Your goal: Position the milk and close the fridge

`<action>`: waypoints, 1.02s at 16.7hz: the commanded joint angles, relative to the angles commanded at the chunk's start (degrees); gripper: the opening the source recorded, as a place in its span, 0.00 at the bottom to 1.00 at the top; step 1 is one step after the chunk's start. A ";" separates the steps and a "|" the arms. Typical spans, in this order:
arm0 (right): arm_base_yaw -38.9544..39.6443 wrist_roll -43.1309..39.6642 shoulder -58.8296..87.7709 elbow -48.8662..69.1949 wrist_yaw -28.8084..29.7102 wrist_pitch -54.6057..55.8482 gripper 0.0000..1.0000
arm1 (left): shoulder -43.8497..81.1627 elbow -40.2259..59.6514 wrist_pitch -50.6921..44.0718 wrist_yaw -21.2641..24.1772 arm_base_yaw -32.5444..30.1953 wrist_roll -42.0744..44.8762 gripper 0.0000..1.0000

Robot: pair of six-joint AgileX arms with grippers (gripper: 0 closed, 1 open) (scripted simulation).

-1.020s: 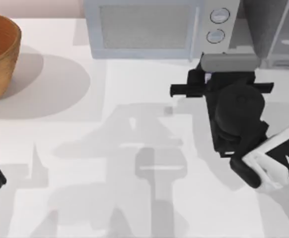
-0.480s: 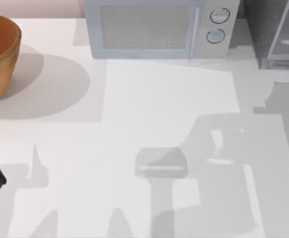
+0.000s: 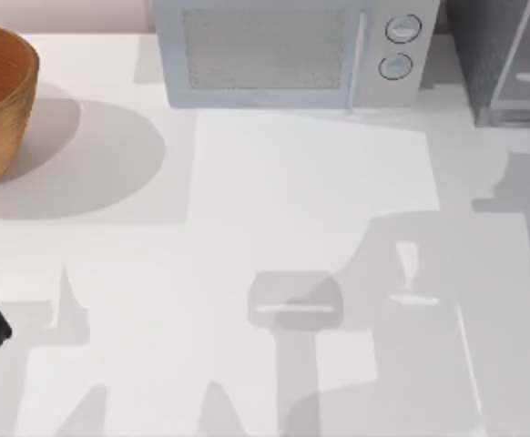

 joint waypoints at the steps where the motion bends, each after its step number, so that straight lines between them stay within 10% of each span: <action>1: -0.38 0.06 1.32 1.26 -0.37 -0.21 0.00 | 0.00 0.00 0.00 0.00 0.00 0.00 1.00; 17: -12.22 -0.78 43.84 48.22 -11.80 -7.04 0.00 | 0.00 0.00 0.00 0.00 0.00 0.00 1.00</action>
